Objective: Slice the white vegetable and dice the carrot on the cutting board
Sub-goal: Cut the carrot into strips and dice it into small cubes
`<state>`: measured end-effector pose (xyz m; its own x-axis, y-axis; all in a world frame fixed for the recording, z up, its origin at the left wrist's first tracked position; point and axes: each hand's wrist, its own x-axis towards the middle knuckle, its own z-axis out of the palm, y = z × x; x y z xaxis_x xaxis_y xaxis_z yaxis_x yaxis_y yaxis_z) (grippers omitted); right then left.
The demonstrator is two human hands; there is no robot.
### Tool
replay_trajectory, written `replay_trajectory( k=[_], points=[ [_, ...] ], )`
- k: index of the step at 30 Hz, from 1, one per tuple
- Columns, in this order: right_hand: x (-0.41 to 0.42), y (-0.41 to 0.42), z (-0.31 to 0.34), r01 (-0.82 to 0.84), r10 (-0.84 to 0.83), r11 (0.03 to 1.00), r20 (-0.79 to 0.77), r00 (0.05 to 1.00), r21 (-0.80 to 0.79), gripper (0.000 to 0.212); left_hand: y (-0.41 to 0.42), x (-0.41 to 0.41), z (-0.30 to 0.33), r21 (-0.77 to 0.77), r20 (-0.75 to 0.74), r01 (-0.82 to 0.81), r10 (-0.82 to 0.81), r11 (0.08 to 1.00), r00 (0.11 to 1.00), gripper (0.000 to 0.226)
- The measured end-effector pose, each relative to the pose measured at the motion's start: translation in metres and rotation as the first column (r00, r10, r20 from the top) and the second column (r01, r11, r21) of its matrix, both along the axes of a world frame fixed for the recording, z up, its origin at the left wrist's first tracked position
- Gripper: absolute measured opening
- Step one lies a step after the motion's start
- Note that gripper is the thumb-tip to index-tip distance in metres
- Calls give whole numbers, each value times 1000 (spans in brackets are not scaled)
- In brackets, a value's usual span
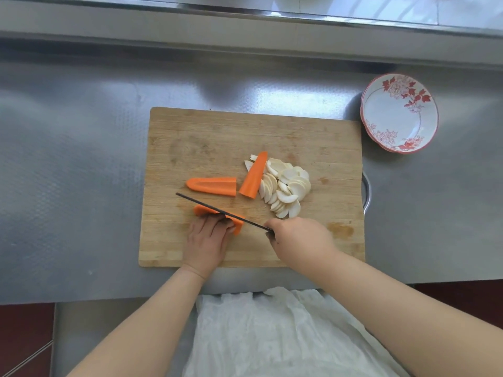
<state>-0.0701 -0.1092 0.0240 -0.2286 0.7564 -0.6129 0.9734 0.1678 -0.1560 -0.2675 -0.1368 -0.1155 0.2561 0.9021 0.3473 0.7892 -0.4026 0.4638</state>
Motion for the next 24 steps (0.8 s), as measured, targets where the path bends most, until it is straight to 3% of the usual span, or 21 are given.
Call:
replay_trajectory(
  k=[14, 24],
  points=[
    [-7, 16, 0, 13, -4, 991, 70, 998, -132, 11, 2, 0, 6, -19, 49, 31, -30, 999, 998, 8],
    [-18, 32, 19, 32, -5, 976, 128, 992, -215, 26, 3, 0, 5, -45, 49, 30, -28, 999, 998, 7]
  ],
)
